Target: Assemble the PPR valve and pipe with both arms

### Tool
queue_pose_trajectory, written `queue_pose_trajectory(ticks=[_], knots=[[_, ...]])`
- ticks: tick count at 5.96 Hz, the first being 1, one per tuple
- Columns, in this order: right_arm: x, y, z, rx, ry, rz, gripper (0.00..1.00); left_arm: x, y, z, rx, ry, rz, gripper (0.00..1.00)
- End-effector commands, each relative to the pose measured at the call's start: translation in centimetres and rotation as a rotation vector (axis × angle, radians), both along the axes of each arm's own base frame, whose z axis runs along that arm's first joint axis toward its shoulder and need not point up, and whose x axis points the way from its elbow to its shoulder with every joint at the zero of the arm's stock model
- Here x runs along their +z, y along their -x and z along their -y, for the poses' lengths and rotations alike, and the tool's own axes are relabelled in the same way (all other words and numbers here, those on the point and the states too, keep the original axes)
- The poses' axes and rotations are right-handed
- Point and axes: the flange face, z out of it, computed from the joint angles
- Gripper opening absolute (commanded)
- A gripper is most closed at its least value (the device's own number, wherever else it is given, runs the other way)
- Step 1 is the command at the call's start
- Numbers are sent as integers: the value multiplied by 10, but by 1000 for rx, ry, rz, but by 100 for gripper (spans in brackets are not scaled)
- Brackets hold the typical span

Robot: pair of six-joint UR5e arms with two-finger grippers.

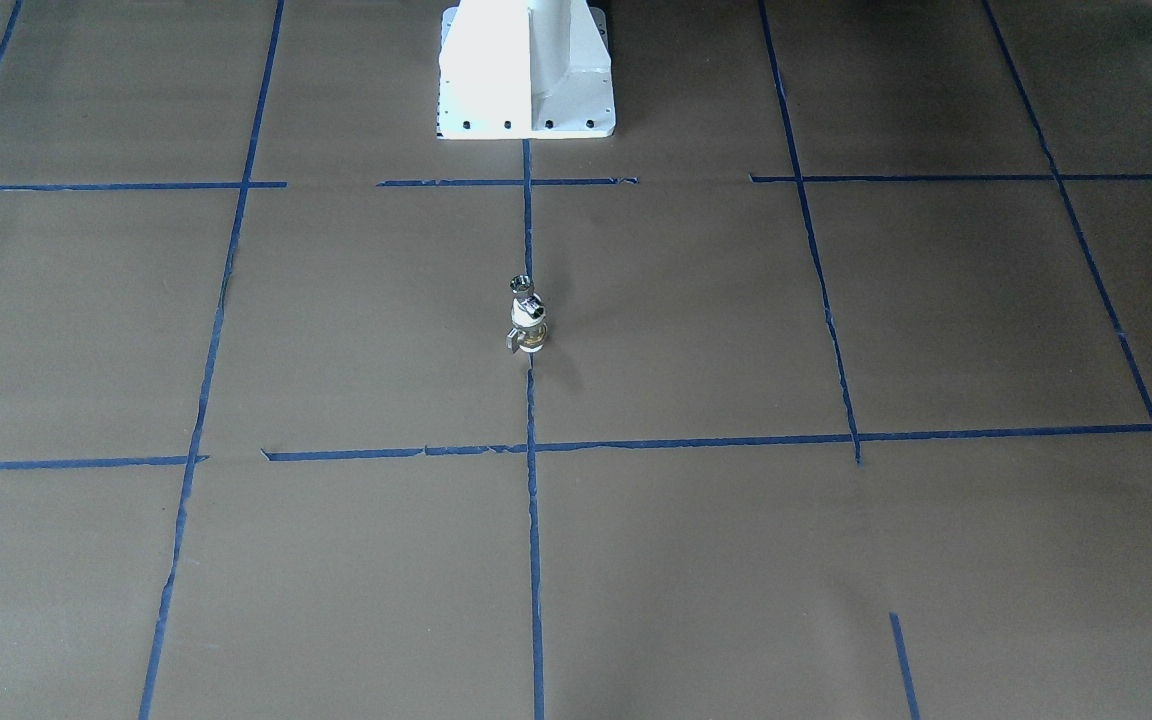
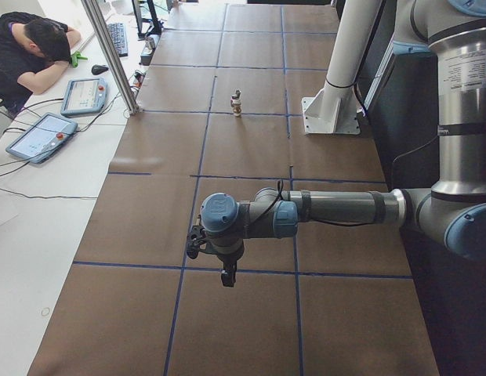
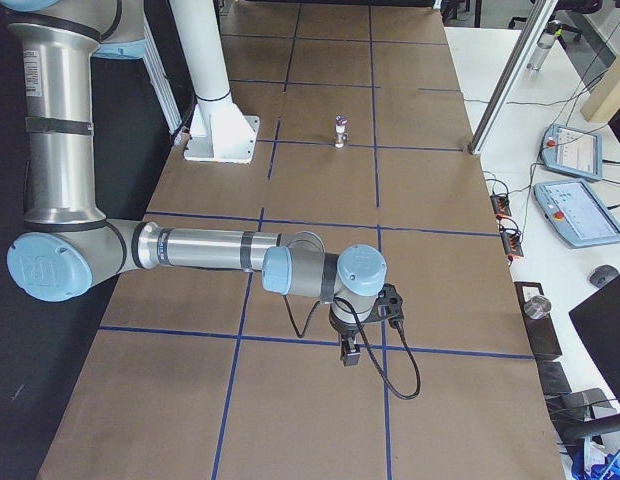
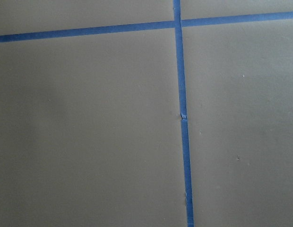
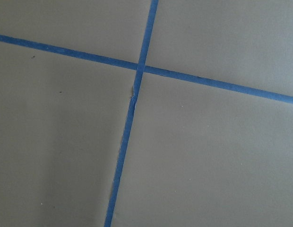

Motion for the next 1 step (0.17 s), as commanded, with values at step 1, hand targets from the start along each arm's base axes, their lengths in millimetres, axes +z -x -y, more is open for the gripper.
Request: queue_pose_trajectory(ticks=[1], knots=[[1, 0, 0, -1, 2, 0, 100, 0, 0, 0, 0, 1, 0, 100]])
